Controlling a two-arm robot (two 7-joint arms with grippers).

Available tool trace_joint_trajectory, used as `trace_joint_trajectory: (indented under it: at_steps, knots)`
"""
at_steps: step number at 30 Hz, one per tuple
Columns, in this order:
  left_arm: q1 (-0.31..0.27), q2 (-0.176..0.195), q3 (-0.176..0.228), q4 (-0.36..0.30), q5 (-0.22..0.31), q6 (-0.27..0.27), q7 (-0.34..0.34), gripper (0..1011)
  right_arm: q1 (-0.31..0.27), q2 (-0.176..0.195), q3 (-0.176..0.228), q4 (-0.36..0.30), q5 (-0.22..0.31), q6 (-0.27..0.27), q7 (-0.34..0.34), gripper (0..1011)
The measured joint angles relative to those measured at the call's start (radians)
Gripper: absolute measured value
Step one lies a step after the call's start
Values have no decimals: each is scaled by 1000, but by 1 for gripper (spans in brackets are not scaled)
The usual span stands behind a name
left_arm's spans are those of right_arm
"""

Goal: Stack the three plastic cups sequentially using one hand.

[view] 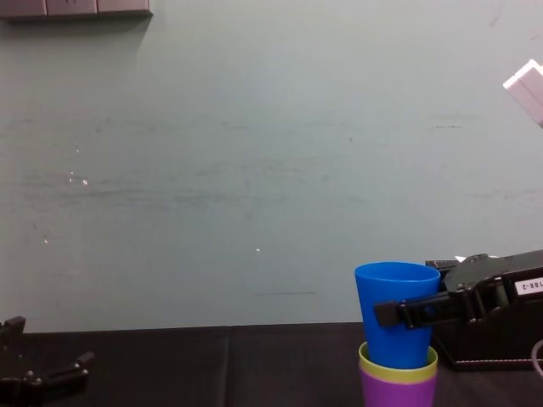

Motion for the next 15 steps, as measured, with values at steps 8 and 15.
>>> trace_joint_trajectory:
  at_steps: [8, 15]
  knots:
    - [0, 0, 0, 0, 0, 0, 0, 1011, -1, 0, 1, 0, 0, 1, 0, 726]
    - [0, 0, 0, 0, 0, 0, 0, 1011, -1, 1, 1, -1, 0, 1, 0, 726]
